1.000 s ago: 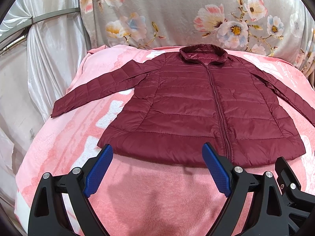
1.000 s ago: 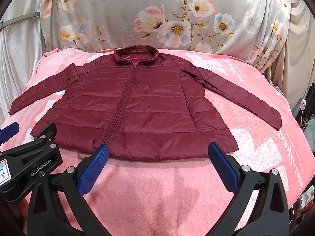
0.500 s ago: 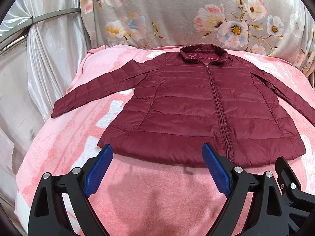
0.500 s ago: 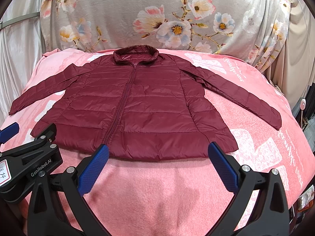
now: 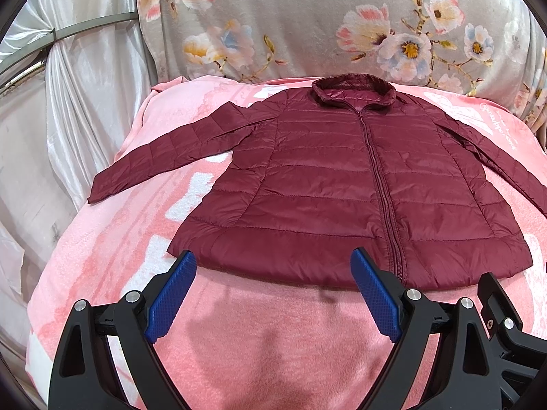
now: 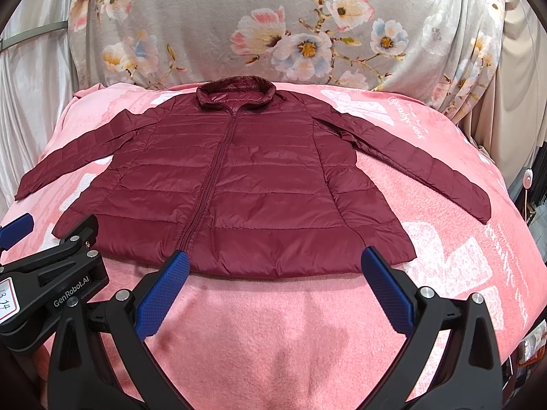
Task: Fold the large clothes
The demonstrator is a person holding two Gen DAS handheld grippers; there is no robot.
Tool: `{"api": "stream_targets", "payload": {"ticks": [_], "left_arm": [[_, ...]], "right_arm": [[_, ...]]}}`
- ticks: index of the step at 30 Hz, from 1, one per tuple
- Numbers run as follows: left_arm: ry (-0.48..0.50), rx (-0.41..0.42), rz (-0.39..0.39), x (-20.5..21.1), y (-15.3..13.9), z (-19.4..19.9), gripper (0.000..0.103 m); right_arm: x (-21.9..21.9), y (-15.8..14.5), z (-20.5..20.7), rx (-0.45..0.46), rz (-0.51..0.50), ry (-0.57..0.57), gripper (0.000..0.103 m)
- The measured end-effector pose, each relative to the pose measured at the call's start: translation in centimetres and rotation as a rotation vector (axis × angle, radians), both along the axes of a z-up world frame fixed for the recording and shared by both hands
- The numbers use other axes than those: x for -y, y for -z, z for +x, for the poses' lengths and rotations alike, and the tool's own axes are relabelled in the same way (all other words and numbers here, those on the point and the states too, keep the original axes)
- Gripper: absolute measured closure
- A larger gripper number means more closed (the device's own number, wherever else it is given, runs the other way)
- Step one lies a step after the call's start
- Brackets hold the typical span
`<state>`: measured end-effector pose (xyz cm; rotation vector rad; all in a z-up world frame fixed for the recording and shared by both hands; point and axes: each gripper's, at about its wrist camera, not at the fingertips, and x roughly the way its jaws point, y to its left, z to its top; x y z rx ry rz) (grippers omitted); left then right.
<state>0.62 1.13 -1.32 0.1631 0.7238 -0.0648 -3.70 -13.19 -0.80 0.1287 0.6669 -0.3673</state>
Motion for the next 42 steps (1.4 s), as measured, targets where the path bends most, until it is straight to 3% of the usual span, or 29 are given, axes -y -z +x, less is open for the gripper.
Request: {"api": "stream_targets", "payload": {"ticks": [20, 26, 32, 37, 38, 42], "left_arm": [[0.01, -0.017, -0.004, 0.0, 0.5, 0.1, 0.013], [0.014, -0.052, -0.017, 0.0, 1.6, 0.7, 0.013], [-0.006, -0.101, -0.041, -0.4, 1.7, 2.8, 0.013], [-0.055, -0.117, -0.045, -1.6, 2.3, 4.5, 0.013], [-0.063, -0.132, -0.052, -1.5, 1.4, 6.5, 0.013], [-0.097, -0.176, -0.116, -2.6, 1.8, 8.8, 0.013]], "right_arm": [[0.2, 0.7, 0.2, -0.011, 0.008, 0.001, 0.005], [2.3, 1.0, 0.6, -0.013, 0.047, 0.039, 0.005], [10.8, 1.5, 0.0, 0.014, 0.186, 0.165, 0.005], [22.9, 3.5, -2.3, 0.07, 0.364, 0.403, 0.005], [25.4, 4.3, -3.1, 0.089, 0.417, 0.453, 0.005], [33.3, 7.3, -5.6, 0.147, 0.578, 0.629, 0.005]]}}
